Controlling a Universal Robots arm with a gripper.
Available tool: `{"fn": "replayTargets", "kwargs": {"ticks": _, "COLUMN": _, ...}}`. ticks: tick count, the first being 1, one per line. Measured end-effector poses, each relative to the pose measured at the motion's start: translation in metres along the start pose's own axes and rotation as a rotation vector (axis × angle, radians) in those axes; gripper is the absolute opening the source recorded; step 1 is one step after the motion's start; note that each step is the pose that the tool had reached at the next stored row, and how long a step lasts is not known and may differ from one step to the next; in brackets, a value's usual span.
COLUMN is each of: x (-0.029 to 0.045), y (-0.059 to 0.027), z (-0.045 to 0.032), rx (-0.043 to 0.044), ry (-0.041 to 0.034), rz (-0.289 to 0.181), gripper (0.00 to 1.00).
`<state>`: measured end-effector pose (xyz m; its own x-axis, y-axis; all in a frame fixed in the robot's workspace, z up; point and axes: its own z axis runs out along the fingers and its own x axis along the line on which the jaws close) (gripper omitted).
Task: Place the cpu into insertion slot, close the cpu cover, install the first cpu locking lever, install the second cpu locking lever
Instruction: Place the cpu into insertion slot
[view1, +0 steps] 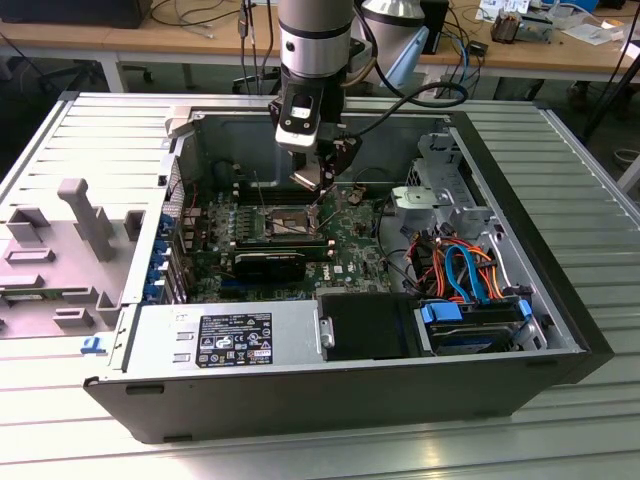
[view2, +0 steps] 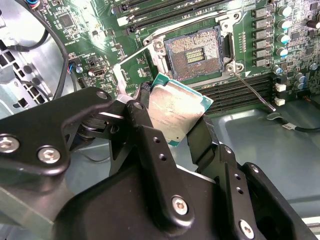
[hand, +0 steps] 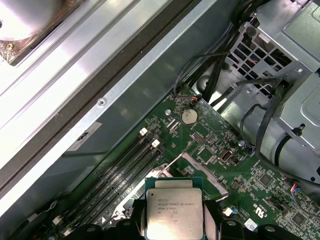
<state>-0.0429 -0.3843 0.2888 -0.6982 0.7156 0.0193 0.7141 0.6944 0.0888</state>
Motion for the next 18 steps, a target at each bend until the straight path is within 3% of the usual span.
{"fn": "replayTargets", "kwargs": {"ticks": 18, "x": 0.0000, "y": -0.0001, "z": 0.0013, "rx": -0.0003, "ry": -0.0011, "rz": 0.012, "gripper": 0.55}}
